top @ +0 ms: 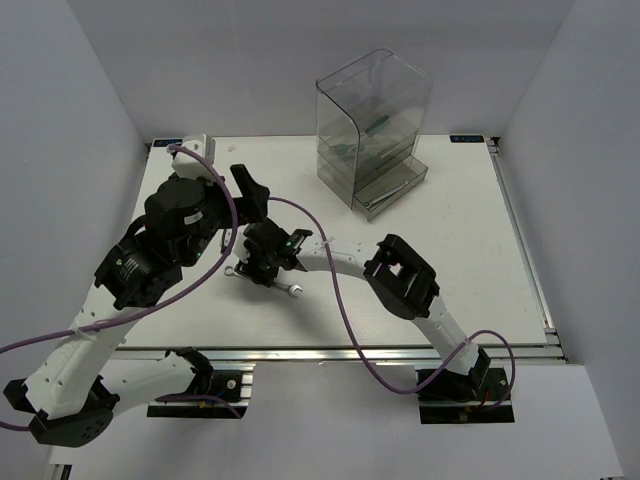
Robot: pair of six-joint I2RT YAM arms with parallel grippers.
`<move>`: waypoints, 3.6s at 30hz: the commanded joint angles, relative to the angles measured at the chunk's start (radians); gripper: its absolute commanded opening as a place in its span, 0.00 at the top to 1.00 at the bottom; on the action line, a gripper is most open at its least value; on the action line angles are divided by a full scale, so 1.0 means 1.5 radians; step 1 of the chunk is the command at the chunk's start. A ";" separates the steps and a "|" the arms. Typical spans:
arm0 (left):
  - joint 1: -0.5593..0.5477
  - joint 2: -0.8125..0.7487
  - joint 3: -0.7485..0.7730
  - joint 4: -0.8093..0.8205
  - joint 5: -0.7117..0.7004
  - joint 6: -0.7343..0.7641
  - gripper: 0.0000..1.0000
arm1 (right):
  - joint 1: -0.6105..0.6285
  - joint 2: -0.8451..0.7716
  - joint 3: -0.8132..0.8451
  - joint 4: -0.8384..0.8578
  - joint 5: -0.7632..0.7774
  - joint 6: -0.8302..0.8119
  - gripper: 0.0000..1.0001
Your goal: Sort the tools into containers
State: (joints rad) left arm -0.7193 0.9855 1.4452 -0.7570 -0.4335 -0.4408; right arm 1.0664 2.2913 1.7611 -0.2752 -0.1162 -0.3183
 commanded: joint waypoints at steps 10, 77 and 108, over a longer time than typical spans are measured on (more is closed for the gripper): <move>-0.002 -0.019 -0.016 0.017 -0.010 -0.012 0.02 | 0.001 -0.005 -0.070 -0.234 0.000 -0.059 0.54; -0.001 0.075 -0.010 0.115 0.068 0.075 0.02 | -0.296 -0.299 -0.204 -0.194 -0.169 0.112 1.00; 0.001 0.102 -0.086 0.235 0.143 0.029 0.02 | -0.574 -0.540 -0.429 -0.119 -0.189 0.277 1.00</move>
State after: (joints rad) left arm -0.7193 1.1595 1.3327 -0.4400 -0.2344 -0.3767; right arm 0.2359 1.5074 1.0950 -0.5282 -0.3767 0.0162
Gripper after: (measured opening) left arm 0.980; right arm 0.220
